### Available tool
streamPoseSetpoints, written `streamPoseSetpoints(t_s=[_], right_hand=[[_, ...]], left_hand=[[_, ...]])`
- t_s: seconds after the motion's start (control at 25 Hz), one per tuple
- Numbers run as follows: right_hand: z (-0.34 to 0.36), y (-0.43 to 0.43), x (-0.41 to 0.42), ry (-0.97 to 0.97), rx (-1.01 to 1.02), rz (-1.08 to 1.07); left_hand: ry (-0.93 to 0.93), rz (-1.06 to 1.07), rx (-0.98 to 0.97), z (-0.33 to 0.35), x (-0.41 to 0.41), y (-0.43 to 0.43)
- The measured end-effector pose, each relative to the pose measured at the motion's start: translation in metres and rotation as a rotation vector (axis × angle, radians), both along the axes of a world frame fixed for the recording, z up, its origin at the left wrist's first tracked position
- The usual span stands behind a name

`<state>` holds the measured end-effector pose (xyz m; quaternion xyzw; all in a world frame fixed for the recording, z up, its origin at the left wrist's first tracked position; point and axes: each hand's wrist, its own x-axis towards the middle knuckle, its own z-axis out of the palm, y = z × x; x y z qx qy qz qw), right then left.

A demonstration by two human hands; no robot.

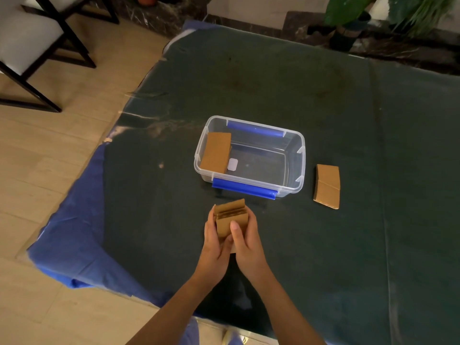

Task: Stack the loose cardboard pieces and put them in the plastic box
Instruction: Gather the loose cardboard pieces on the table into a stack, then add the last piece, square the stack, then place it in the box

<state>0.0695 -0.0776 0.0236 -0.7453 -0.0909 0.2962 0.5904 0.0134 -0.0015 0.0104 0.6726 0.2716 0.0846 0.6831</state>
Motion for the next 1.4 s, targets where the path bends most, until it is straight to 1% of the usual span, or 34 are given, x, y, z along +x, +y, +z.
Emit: streamPoseSetpoints(t_s=[0.12, 0.24, 0.36, 0.4, 0.48, 0.56, 0.6, 0.72, 0.76, 0.84, 0.92, 1.0, 1.08, 1.12, 1.2, 1.28, 1.4], right_hand=[[0.012, -0.003, 0.005, -0.018, -0.019, -0.059], [0.034, -0.027, 0.023, -0.051, -0.019, -0.144], [0.059, -0.076, 0.054, -0.12, -0.058, -0.243], [0.065, -0.092, 0.068, -0.118, -0.072, -0.288], [0.071, -0.119, 0.1, -0.067, -0.086, -0.379], [0.067, -0.131, 0.133, -0.002, -0.103, -0.439], [0.062, -0.133, 0.149, 0.022, -0.121, -0.473], [0.038, -0.133, 0.195, 0.094, -0.193, -0.546], [0.029, -0.131, 0.207, 0.111, -0.239, -0.55], [0.012, -0.126, 0.223, 0.123, -0.314, -0.547], [-0.001, -0.12, 0.232, 0.121, -0.328, -0.553], [-0.009, -0.117, 0.24, 0.071, -0.376, -0.544], [-0.018, -0.117, 0.247, 0.028, -0.463, -0.528], [-0.021, -0.118, 0.247, 0.03, -0.492, -0.533], [-0.026, -0.121, 0.246, 0.049, -0.506, -0.542], [-0.027, -0.124, 0.246, 0.08, -0.459, -0.527], [-0.026, -0.124, 0.245, 0.164, -0.367, -0.565]], left_hand=[[-0.032, -0.001, 0.0, 0.01, 0.009, -0.009], [-0.12, -0.049, -0.142, 0.032, 0.031, -0.029], [-0.132, -0.194, -0.276, 0.059, 0.064, -0.062], [-0.103, -0.249, -0.304, 0.066, 0.079, -0.074], [-0.005, -0.314, -0.236, 0.072, 0.113, -0.097], [0.093, -0.325, -0.177, 0.07, 0.147, -0.113], [0.127, -0.329, -0.181, 0.066, 0.161, -0.118], [0.173, -0.311, -0.191, 0.047, 0.194, -0.128], [0.192, -0.301, -0.143, 0.039, 0.202, -0.132], [0.214, -0.274, 0.036, 0.023, 0.214, -0.138], [0.23, -0.222, 0.161, 0.011, 0.223, -0.146], [0.269, -0.174, 0.265, 0.002, 0.228, -0.15], [0.29, -0.196, 0.463, -0.007, 0.23, -0.153], [0.279, -0.201, 0.497, -0.01, 0.229, -0.154], [0.298, -0.199, 0.456, -0.011, 0.231, -0.155], [0.356, -0.151, 0.306, -0.009, 0.237, -0.154], [0.419, 0.033, -0.152, -0.001, 0.245, -0.142]])
